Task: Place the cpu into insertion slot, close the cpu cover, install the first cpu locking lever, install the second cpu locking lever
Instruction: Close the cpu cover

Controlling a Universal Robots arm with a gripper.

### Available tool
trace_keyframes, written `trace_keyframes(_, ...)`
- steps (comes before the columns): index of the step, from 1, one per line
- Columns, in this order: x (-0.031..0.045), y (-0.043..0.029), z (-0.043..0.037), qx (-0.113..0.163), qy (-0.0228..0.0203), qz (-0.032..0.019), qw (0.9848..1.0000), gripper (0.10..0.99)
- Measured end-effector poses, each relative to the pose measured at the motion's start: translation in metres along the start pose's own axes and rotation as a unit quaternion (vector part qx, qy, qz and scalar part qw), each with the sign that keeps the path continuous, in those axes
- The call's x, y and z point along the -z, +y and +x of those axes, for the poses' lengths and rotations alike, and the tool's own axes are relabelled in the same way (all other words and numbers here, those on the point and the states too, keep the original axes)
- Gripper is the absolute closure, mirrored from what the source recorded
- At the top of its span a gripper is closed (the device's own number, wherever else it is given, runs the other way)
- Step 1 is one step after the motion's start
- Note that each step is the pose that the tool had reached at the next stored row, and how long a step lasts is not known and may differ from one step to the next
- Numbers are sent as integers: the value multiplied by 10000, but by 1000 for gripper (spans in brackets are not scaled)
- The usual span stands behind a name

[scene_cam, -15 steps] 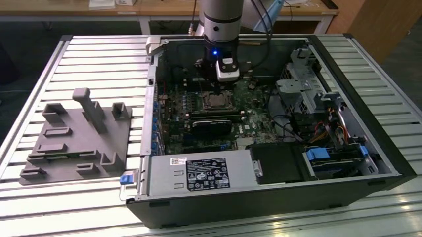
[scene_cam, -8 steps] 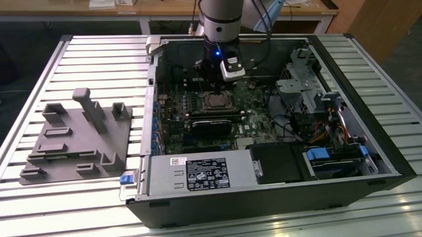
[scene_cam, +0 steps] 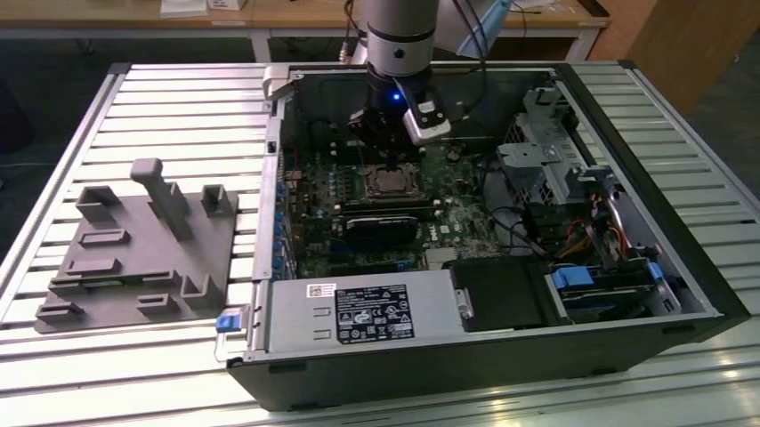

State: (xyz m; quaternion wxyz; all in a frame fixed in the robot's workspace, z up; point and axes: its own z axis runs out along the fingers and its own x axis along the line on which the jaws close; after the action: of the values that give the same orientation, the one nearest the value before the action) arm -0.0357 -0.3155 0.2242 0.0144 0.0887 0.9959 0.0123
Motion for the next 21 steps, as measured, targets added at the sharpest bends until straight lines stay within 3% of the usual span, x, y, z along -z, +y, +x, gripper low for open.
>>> trace_keyframes(8, -1, 0, 0, 655, 17, -15, 9978, 980)
trace_keyframes(13, 7, -1, 0, 697, 15, 25, 9976, 980)
trace_keyframes(21, 84, 2, -2, 698, 10, 66, 9975, 980)
